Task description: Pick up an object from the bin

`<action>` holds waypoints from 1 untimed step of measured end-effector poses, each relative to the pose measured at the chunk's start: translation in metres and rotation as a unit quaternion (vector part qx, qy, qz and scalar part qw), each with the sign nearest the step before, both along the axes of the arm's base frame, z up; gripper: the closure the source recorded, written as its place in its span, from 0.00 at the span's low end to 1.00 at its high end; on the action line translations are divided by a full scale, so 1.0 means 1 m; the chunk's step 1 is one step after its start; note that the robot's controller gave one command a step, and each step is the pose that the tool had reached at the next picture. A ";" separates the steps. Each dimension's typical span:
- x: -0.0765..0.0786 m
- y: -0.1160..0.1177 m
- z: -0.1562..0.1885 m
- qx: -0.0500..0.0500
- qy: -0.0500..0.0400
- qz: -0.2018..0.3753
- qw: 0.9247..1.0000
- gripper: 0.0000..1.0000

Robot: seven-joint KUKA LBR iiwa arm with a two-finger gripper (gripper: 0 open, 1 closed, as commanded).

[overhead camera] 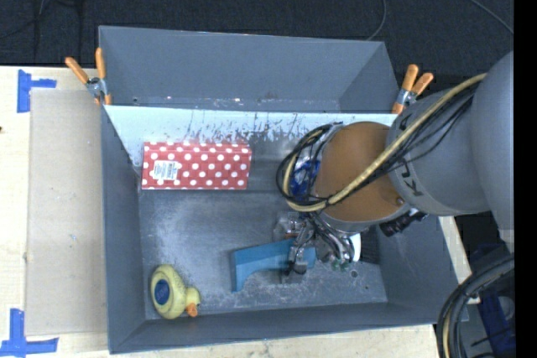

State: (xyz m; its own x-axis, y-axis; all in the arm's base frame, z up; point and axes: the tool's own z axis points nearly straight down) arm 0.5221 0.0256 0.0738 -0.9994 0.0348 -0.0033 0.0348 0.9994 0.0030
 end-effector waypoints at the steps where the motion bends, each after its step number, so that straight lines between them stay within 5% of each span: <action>1: -0.010 0.000 0.037 -0.001 0.008 0.001 1.000 1.00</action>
Offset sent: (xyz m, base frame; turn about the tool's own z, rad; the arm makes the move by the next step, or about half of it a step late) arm -0.0074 -0.0089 0.0763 0.0037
